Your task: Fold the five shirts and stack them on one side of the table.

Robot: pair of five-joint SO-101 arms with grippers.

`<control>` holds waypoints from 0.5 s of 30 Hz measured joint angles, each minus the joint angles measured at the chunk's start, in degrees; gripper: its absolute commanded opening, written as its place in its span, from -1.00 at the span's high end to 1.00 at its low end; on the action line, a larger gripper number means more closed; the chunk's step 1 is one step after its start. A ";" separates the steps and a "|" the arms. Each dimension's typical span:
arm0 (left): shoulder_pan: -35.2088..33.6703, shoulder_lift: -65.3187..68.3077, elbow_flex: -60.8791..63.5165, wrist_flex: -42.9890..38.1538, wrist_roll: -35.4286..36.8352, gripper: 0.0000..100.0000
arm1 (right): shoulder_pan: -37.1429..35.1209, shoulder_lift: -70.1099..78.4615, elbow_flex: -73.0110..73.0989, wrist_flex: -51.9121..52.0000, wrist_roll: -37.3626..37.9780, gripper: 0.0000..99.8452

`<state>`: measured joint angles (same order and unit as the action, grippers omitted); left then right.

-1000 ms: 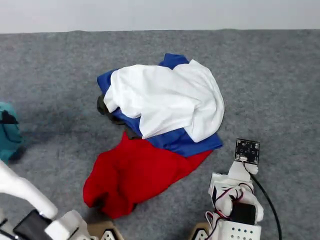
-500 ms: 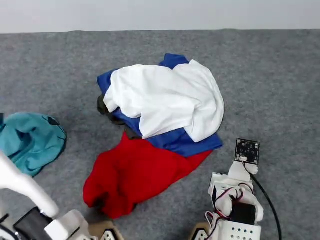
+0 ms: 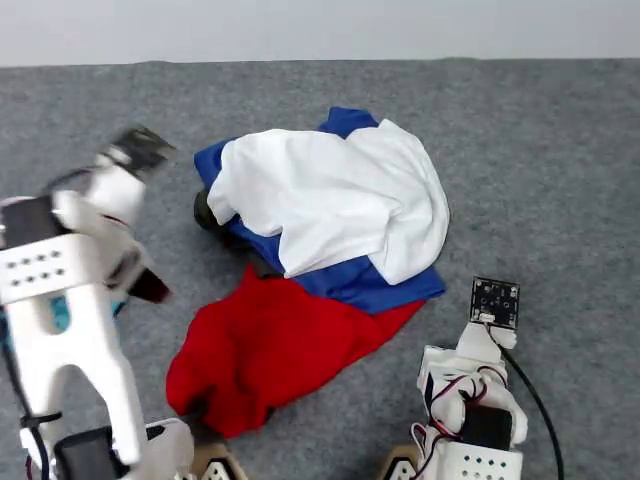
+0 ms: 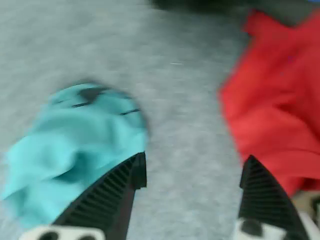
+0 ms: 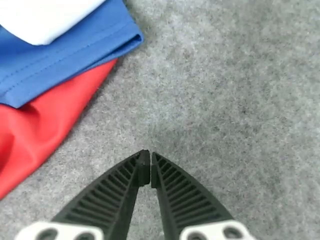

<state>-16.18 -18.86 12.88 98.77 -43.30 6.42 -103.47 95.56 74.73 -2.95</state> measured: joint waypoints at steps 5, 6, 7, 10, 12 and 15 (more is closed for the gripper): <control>10.64 -1.23 11.34 0.00 0.53 0.40 | 0.00 0.00 0.00 0.00 0.00 0.98; 12.84 -1.23 13.19 0.00 1.05 0.40 | 0.00 0.00 0.00 0.00 0.00 0.98; 15.12 -1.23 14.95 0.00 1.76 0.40 | 0.00 0.00 0.00 0.00 0.00 0.98; 21.10 -1.23 19.60 -1.58 4.40 0.40 | 0.00 0.00 0.00 0.00 0.00 0.98; 23.38 -1.23 22.86 -5.89 6.95 0.40 | 0.00 0.00 0.00 0.00 0.00 0.98; 25.93 -1.23 27.87 -12.48 8.18 0.40 | 0.00 0.00 0.00 0.00 0.00 0.98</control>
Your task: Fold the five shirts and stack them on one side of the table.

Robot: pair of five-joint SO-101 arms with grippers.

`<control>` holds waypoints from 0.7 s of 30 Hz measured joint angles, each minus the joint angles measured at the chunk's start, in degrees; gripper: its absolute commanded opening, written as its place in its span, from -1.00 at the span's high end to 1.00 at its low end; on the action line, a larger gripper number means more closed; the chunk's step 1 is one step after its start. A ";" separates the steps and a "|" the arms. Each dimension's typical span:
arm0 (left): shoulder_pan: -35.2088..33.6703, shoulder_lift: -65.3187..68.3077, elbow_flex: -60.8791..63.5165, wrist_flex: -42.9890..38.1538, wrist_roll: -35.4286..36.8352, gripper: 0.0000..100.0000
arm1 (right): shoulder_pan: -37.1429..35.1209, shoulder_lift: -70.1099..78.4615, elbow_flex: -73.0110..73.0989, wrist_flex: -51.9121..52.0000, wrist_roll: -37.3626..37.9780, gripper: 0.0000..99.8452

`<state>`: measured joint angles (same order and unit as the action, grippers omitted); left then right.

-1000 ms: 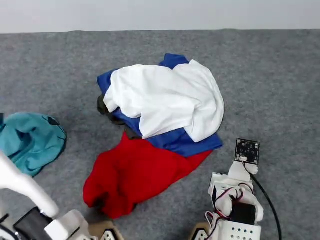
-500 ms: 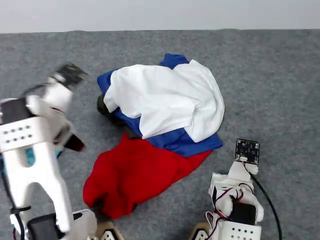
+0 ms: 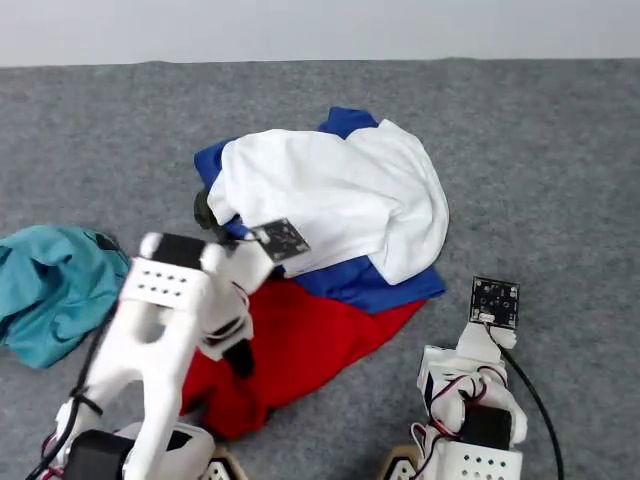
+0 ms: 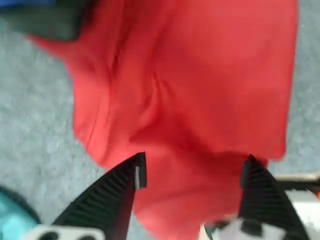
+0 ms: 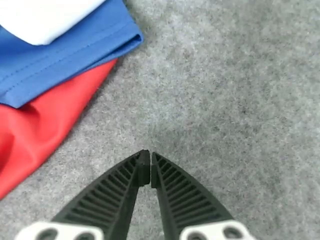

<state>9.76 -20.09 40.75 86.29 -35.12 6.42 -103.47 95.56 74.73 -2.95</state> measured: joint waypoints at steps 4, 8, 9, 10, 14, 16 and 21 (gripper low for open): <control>1.41 0.00 5.80 -5.98 0.44 0.40 | 0.00 0.00 0.00 0.00 0.00 0.98; 1.41 0.00 10.29 -10.02 0.53 0.44 | 0.00 0.00 0.00 0.00 0.00 0.98; 1.41 0.00 11.43 -11.08 0.53 0.47 | 0.00 0.00 0.00 0.00 0.00 0.98; 1.41 0.00 12.31 -12.13 0.53 0.50 | 0.00 0.00 0.00 0.00 0.00 0.98; 1.41 0.00 16.35 -17.23 0.53 0.65 | 0.00 0.00 0.00 0.00 0.00 0.98; 1.41 0.00 18.11 -19.69 0.53 0.77 | 0.00 0.00 0.00 0.00 0.00 0.98; 1.41 -0.35 18.20 -20.84 0.53 0.99 | 0.00 0.00 0.00 0.00 0.00 0.98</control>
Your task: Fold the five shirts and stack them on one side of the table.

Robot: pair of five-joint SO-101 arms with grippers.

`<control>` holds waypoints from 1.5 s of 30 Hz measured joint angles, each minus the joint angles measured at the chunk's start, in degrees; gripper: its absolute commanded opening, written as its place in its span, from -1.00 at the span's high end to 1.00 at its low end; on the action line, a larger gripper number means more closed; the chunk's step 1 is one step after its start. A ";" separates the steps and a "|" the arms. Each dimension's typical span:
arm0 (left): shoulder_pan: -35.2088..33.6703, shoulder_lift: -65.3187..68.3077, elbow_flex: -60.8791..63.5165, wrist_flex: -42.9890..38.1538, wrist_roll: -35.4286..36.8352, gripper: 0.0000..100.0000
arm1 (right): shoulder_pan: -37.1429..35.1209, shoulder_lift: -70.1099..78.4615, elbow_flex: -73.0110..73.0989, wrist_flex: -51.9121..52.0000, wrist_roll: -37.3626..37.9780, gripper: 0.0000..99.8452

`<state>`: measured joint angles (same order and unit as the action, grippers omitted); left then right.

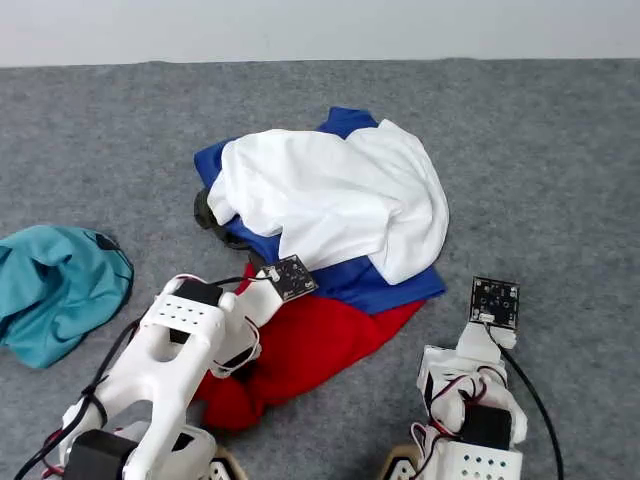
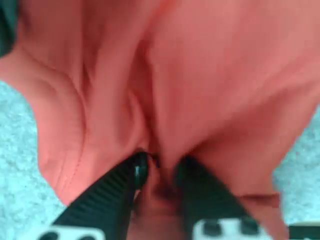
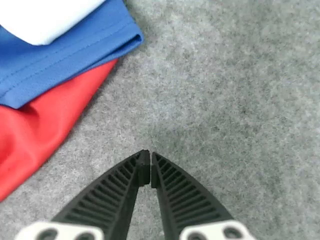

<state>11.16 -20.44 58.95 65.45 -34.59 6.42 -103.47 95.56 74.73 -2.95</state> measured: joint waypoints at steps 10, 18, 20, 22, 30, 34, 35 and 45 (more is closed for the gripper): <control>-11.52 -0.18 -14.77 6.59 1.49 0.99 | 0.00 0.00 0.00 0.00 0.00 0.98; -33.93 -0.18 -36.13 6.33 5.80 0.99 | 0.00 0.00 0.00 0.00 0.00 0.98; -38.77 -0.18 -40.26 5.19 5.98 0.99 | 0.00 0.00 0.00 0.00 0.00 0.98; -43.34 -0.18 -43.52 3.52 6.95 0.99 | 0.00 0.00 0.00 0.00 0.00 0.98; -60.75 -0.18 -49.23 -8.09 16.26 0.99 | 0.00 0.00 0.00 0.00 0.00 0.98; -65.58 -0.18 -49.23 -11.60 18.64 0.96 | 0.00 0.00 0.00 0.00 0.00 0.98; -65.85 -0.18 -48.53 -11.96 18.55 0.92 | 0.00 0.00 0.00 0.00 0.00 0.98; -63.30 -0.35 -46.33 -10.90 10.81 0.46 | 0.00 0.00 0.00 0.00 0.00 0.98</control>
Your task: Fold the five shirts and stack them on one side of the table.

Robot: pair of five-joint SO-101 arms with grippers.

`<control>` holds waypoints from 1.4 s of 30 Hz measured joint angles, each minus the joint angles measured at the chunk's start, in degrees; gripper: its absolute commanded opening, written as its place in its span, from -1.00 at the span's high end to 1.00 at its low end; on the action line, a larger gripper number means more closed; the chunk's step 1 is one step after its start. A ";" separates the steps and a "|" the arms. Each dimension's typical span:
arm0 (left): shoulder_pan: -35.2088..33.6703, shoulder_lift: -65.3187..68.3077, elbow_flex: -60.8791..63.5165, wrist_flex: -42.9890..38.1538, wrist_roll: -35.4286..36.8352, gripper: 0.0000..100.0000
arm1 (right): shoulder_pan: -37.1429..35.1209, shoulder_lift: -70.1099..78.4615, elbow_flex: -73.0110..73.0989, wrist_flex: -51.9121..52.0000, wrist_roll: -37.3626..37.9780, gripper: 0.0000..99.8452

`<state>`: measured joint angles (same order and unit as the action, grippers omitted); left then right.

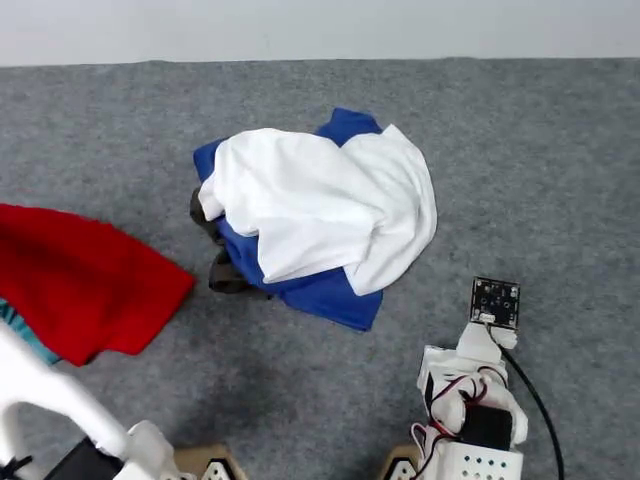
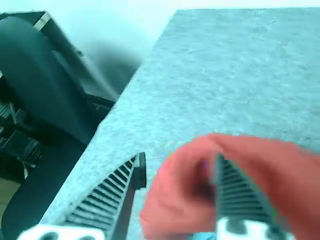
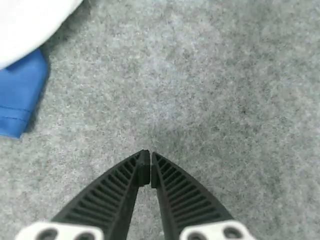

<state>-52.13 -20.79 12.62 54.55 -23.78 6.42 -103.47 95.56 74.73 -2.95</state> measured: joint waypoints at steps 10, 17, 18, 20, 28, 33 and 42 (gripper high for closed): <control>16.00 -13.19 0.00 11.25 -3.08 0.45 | 0.00 0.00 0.00 0.00 0.00 0.98; 38.51 -16.79 5.36 20.75 -3.08 0.45 | 0.00 0.00 0.00 0.00 0.00 0.98; 41.49 -16.79 7.30 20.75 -3.08 0.45 | 0.00 0.00 0.00 0.00 0.00 0.98; 46.59 -16.79 11.69 20.31 -3.08 0.45 | 0.00 0.00 0.00 0.00 0.00 0.98; 56.26 -16.79 26.73 7.38 0.09 0.45 | 0.00 0.00 0.00 0.00 0.00 0.98; 61.27 -16.79 33.76 0.88 2.11 0.45 | 0.00 0.00 0.00 0.00 0.00 0.98; 62.51 -0.44 33.67 -7.12 5.01 0.45 | 0.00 0.00 0.00 0.00 0.00 0.98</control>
<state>10.37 -21.23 46.29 47.43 -18.77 6.42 -103.47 95.56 74.73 -2.95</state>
